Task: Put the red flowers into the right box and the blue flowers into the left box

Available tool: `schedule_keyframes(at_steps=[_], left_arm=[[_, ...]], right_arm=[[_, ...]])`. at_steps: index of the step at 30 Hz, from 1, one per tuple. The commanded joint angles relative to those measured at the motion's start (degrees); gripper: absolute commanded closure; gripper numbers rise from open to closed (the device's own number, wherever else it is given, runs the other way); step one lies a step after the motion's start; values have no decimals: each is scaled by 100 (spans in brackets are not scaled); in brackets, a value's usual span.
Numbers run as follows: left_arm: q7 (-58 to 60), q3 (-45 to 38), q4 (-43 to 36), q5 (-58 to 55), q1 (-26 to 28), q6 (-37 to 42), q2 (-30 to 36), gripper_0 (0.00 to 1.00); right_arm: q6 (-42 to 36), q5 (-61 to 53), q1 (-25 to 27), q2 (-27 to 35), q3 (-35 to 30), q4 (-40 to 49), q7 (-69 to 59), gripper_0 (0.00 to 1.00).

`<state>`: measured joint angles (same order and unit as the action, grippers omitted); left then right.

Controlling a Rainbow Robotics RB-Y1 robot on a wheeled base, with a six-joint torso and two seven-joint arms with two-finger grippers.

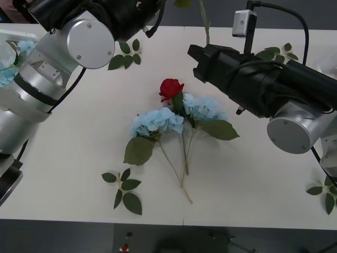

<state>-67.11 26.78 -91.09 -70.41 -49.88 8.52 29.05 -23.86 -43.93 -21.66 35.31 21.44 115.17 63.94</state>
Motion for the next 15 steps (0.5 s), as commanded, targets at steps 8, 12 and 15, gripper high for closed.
schedule_keyframes(at_steps=[8, 12, 15], left_arm=[[-179, 328, -990, -254, 277, 589, 1560, 0], [-179, 337, -2300, -324, 1261, 958, 2412, 0], [-153, 337, -3143, -386, 2008, 1521, 2834, 0]], right_arm=[[-857, -740, -207, 1180, -465, 94, -646, 100], [-1490, -1583, -207, 2287, -817, -144, -1367, 100], [-2035, -2023, -189, 3070, -904, -416, -1525, 100]])
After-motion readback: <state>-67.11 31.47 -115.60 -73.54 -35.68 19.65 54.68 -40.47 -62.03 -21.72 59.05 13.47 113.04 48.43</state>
